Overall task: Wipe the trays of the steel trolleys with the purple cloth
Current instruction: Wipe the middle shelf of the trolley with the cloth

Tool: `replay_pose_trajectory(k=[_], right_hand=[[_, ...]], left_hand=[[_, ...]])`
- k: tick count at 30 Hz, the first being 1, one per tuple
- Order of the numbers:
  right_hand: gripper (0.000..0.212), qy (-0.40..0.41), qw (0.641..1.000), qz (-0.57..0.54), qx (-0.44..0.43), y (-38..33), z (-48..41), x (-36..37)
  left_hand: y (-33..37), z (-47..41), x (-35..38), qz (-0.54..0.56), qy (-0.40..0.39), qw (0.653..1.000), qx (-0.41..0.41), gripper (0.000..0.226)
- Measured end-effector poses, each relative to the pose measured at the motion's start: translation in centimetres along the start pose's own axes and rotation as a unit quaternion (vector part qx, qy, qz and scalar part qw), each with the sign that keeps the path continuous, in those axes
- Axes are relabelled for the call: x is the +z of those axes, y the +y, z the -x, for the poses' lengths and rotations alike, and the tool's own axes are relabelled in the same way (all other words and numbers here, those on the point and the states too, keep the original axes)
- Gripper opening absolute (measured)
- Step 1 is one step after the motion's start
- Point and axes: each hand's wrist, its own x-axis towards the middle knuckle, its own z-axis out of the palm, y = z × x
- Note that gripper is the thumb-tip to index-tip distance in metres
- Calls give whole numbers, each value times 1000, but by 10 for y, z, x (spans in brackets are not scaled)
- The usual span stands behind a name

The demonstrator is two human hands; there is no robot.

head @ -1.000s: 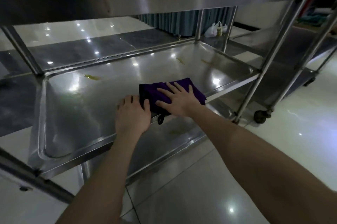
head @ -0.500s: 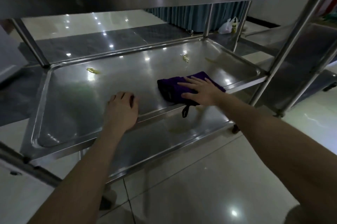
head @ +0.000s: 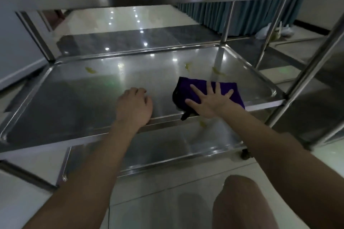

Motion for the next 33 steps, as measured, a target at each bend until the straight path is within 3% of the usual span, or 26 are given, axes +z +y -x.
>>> replay_pose_trajectory(k=[4,9,12,18,20,24,26,29,33], right_hand=[[104,3,998,-30,-50,-6,-25,-4],[91,63,991,-41,-114,-47,-63,-10],[89,67,986,-57,-140,-59,-77,-14],[75,43,972,-73,-219,-2,-92,-20],[72,38,978,-75,-193,48,-97,-23],[83,62,994,-85,-4,151,-99,-22],[91,54,993,-87,64,161,-102,-23],[89,44,990,-87,99,106,-109,-29],[81,35,996,-62,-60,-28,-98,-30]], left_hand=[[12,0,16,-18,0,1000,-20,36],[8,0,16,-53,-5,998,-12,37],[8,-1,14,-44,-13,999,-25,48],[10,-4,13,-31,-19,999,-36,36],[11,-2,13,-30,-15,999,-38,34],[17,-1,13,-31,-8,999,-42,52],[19,-1,14,-40,-4,999,-36,54],[20,-4,18,-60,0,998,-35,39],[15,-9,21,-52,0,998,-40,34]])
